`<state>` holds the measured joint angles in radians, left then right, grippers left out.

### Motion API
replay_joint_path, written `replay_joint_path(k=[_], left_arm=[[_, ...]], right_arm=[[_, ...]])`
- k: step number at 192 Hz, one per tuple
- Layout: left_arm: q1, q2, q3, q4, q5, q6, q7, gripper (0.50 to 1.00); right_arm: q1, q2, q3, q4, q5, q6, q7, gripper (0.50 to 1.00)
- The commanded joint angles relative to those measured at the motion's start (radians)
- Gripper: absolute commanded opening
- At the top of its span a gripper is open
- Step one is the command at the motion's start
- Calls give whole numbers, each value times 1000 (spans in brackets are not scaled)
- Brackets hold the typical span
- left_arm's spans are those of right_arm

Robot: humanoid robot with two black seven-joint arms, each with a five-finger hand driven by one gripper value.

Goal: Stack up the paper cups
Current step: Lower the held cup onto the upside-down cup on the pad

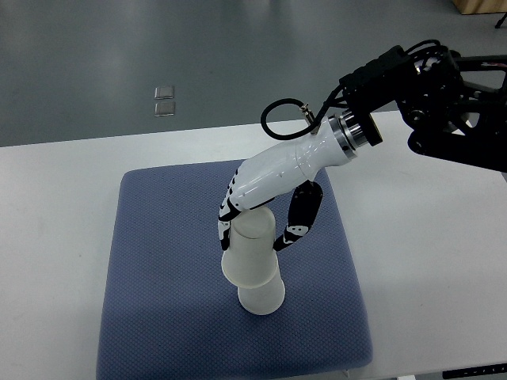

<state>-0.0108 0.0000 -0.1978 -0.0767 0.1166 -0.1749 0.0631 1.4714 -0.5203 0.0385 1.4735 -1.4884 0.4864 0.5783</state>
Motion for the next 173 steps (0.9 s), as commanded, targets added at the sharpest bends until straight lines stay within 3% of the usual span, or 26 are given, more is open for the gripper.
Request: replay_joint_path(k=[1, 173], left_arm=[[0, 0, 0, 0, 0, 0, 0, 1000], [2, 0, 1, 0, 0, 0, 0, 1000]], right_arm=[[-3, 0, -6, -10, -3, 0, 0, 748], [-37, -1, -32, -21, -4, -2, 2, 752]])
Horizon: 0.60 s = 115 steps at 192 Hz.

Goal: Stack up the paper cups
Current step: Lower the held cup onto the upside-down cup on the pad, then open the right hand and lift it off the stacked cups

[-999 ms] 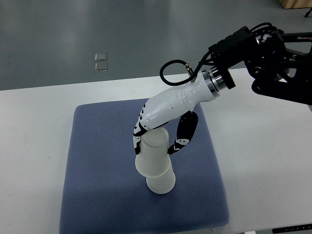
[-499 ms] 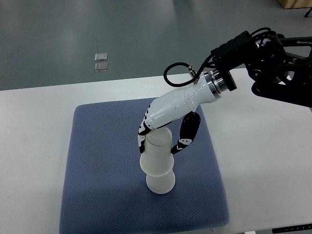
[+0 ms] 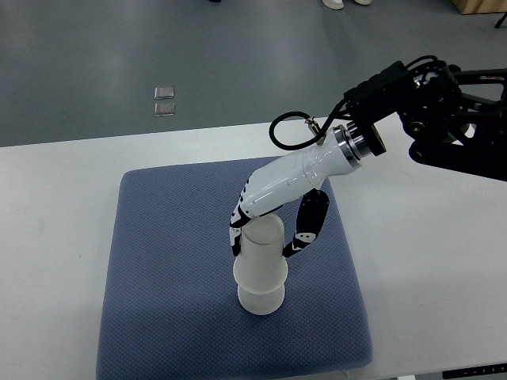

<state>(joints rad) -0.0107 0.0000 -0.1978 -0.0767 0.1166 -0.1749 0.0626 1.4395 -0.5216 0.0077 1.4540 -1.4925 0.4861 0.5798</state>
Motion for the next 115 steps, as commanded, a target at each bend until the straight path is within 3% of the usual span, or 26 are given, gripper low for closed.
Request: replay_joint_path(k=[1, 75, 115], left_arm=[[0, 0, 0, 0, 0, 0, 0, 1000], [0, 0, 0, 0, 0, 0, 0, 1000], [0, 0, 0, 0, 0, 0, 0, 1000]], right_arm=[[-5, 0, -2, -1, 0, -1, 0, 752], [-19, 2, 1, -15, 2, -12, -2, 791], [-28, 2, 1, -18, 6, -27, 0, 897]])
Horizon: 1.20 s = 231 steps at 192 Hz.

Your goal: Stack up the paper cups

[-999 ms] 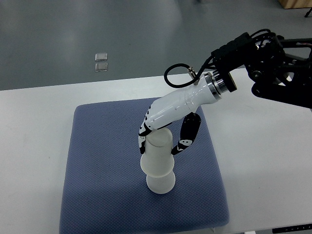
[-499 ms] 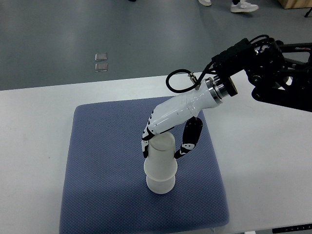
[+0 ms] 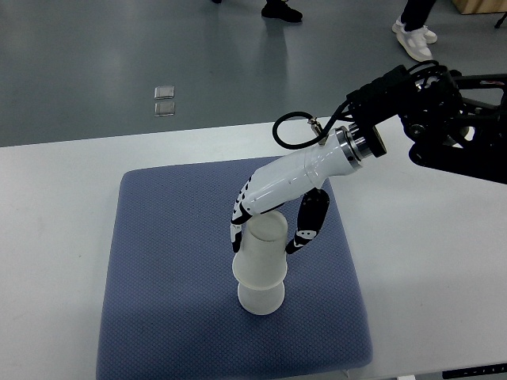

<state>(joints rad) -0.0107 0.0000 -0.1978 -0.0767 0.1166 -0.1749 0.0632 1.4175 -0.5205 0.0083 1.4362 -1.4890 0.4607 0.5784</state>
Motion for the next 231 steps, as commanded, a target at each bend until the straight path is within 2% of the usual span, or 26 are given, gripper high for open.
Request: replay_joint_path(k=[1, 57, 74, 131, 142, 155, 197, 209, 231], left_arm=[[0, 0, 1, 0, 0, 0, 0, 1000], [0, 0, 0, 0, 0, 0, 0, 1000], [0, 0, 0, 0, 0, 0, 0, 1000], [0, 0, 0, 0, 0, 0, 0, 1000], [0, 0, 0, 0, 0, 0, 0, 1000], [0, 0, 0, 0, 0, 0, 0, 1000], [0, 0, 0, 0, 0, 0, 0, 1000], [0, 0, 0, 0, 0, 0, 0, 1000], [0, 0, 0, 0, 0, 0, 0, 1000]], right_arm=[[-8, 1, 1, 0, 3, -2, 1, 897], [-8, 13, 21, -10, 35, 1, 3, 919], [-14, 16, 62, -53, 111, -5, 3, 919], [-163, 27, 121, -269, 467, -11, -5, 917], [-192, 34, 122, -310, 541, -17, -40, 917], [-218, 57, 124, -362, 673, -33, -127, 919], [-295, 79, 124, -428, 1121, -37, -322, 919], [-318, 80, 125, -457, 1242, -37, -357, 919], [-353, 102, 125, -533, 1397, -37, -382, 919]])
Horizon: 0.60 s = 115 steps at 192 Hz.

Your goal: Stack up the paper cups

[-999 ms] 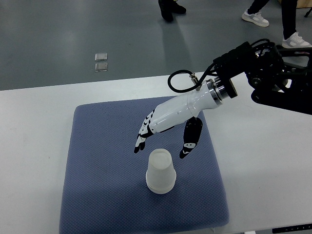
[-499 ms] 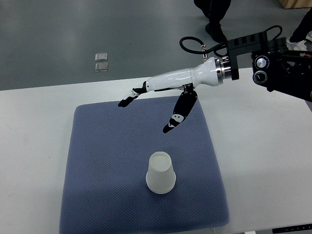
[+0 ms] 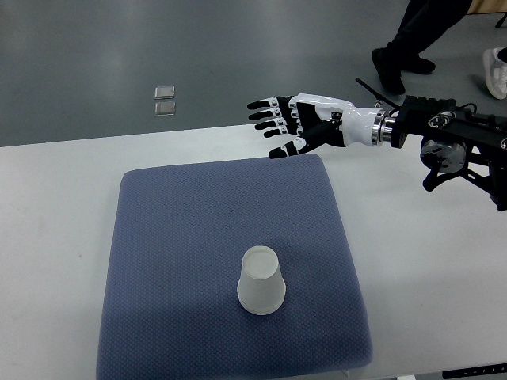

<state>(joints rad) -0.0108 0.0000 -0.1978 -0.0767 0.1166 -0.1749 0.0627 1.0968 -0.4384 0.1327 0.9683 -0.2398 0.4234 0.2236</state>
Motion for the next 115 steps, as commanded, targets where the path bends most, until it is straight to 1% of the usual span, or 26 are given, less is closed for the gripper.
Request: replay_joint_path(k=[1, 23, 33, 42, 55, 65, 115], left_arm=[[0, 0, 0, 0, 0, 0, 0, 1000], [0, 0, 0, 0, 0, 0, 0, 1000], [0, 0, 1, 0, 0, 0, 0, 1000], [0, 0, 0, 0, 0, 0, 0, 1000], [0, 0, 0, 0, 0, 0, 0, 1000], [0, 0, 0, 0, 0, 0, 0, 1000], [0, 0, 0, 0, 0, 0, 0, 1000]], right_arm=[[-35, 24, 1, -74, 161, -2, -29, 919], [-63, 72, 27, -161, 284, -2, -39, 919], [-78, 96, 36, -195, 320, -5, -76, 919], [-92, 113, 48, -215, 336, -32, -119, 919], [-110, 132, 77, -223, 338, -74, -150, 919], [-123, 138, 100, -229, 333, -89, -153, 919], [-133, 138, 127, -230, 329, -88, -139, 921]])
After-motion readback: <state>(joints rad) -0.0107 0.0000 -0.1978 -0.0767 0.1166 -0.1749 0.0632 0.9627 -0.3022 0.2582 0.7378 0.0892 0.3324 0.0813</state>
